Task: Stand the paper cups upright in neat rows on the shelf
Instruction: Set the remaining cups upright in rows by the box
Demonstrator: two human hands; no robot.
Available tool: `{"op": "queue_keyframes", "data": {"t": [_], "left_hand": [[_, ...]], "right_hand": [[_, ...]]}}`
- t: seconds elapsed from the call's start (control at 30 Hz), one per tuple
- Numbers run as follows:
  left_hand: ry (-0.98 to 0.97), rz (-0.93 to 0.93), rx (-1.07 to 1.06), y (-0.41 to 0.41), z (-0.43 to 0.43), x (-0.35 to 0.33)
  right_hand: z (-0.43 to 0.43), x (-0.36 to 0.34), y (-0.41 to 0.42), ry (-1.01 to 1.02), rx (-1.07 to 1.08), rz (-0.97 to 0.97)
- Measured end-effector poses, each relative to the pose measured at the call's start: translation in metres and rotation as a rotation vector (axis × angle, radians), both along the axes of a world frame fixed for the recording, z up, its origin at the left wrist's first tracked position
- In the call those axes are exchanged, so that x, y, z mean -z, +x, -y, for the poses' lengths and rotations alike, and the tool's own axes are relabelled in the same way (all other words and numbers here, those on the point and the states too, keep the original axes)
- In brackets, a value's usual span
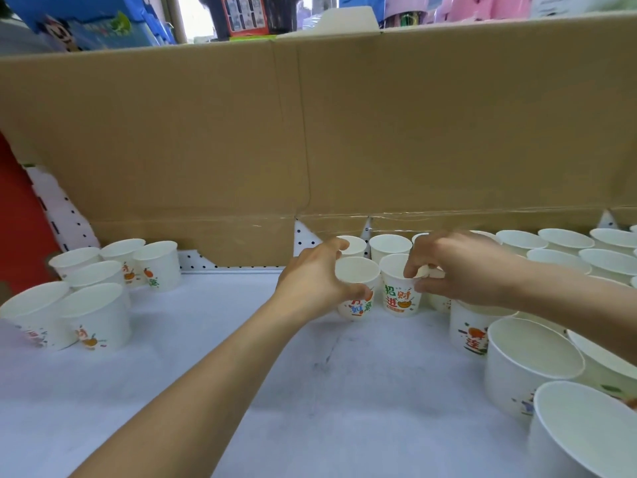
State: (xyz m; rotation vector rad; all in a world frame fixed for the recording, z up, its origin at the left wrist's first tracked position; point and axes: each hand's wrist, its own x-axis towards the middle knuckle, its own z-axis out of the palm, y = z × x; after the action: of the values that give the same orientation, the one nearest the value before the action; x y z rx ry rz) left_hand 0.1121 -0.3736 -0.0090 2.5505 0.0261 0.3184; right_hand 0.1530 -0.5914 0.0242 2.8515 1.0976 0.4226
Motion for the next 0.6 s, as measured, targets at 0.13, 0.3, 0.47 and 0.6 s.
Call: {"op": "queue_keyframes", "data": {"t": [0.13, 0.3, 0.47, 0.6], "left_hand": [[-0.009, 0.094, 0.021, -0.022, -0.003, -0.009], [-0.075, 0.3, 0.043, -0.072, -0.046, -0.001], [-0.188, 0.587, -0.18, -0.112, -0.136, 0.008], [-0.266, 0.682, -0.451, -0.141, -0.234, 0.012]], "right_hand": [[-0.005, -0.007, -0.006, 0.096, -0.075, 0.009], [-0.061, -0.016, -0.037, 0.163, -0.24, -0.078], [-0.171, -0.019, -0.058, 0.231, -0.385, -0.155], [-0.274, 0.005, -0.074, 0.422, -0.418, -0.383]]}}
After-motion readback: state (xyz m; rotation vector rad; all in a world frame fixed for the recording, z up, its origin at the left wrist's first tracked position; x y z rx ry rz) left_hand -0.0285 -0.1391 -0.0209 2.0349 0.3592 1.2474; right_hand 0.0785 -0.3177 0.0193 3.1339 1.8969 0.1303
